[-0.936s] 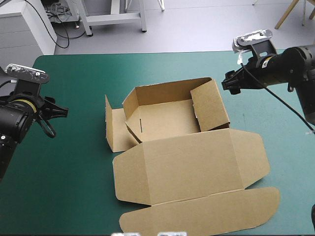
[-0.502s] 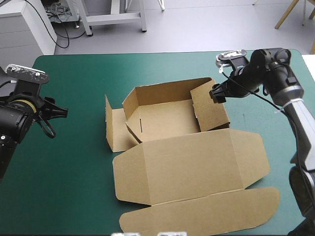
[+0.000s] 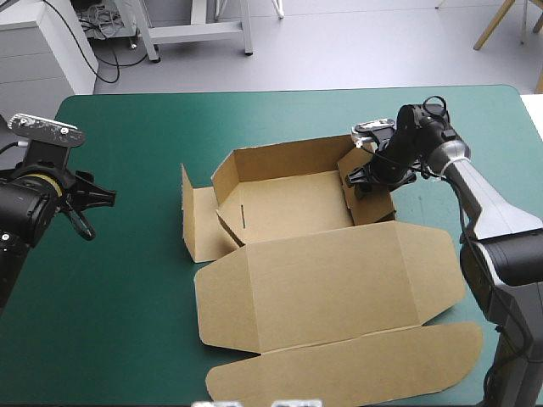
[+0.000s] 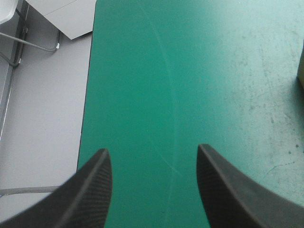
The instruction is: Fold the box
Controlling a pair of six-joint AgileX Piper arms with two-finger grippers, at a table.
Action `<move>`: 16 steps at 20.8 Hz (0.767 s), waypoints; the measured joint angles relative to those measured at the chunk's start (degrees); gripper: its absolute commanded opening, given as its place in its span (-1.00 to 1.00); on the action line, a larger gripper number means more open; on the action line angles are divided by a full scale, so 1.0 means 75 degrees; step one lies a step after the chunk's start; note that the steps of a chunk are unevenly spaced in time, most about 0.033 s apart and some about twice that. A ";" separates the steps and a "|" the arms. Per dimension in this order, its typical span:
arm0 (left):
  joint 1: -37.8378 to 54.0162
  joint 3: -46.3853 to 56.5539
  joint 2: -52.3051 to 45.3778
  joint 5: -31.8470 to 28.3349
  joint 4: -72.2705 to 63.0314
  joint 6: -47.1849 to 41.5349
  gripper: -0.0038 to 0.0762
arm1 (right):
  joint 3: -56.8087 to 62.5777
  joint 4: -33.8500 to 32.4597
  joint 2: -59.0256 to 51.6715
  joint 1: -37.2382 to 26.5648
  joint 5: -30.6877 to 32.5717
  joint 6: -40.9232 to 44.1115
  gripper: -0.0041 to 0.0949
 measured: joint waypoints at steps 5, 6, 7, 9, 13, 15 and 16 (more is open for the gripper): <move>0.0000 0.0000 0.0000 0.0018 0.0000 0.0000 0.05 | 0.0000 0.0070 0.0035 0.0000 -0.0033 -0.0007 -0.94; 0.0000 0.0000 0.0000 0.0018 0.0000 0.0000 0.05 | 0.0000 0.0053 0.0035 0.0000 -0.0064 0.0030 -0.95; 0.0000 0.0000 0.0000 0.0018 0.0000 0.0000 0.05 | 0.0000 0.0053 0.0040 0.0000 -0.0085 0.0057 -0.96; 0.0000 0.0000 0.0000 0.0018 0.0000 0.0000 0.05 | 0.0000 0.0113 0.0049 0.0000 -0.0083 0.0028 -0.96; 0.0000 0.0000 0.0000 0.0059 0.0054 0.0009 0.05 | -0.0046 0.0045 -0.0052 0.0000 -0.0103 0.0021 -0.96; 0.0000 0.0000 0.0000 0.0152 0.0070 0.0018 0.05 | -0.0242 0.0007 -0.0239 -0.0043 -0.0003 0.0000 -0.96; 0.0000 0.0000 0.0000 0.0248 0.0071 0.0100 0.05 | -0.0418 0.0007 -0.0372 -0.0100 0.0118 -0.0033 -0.96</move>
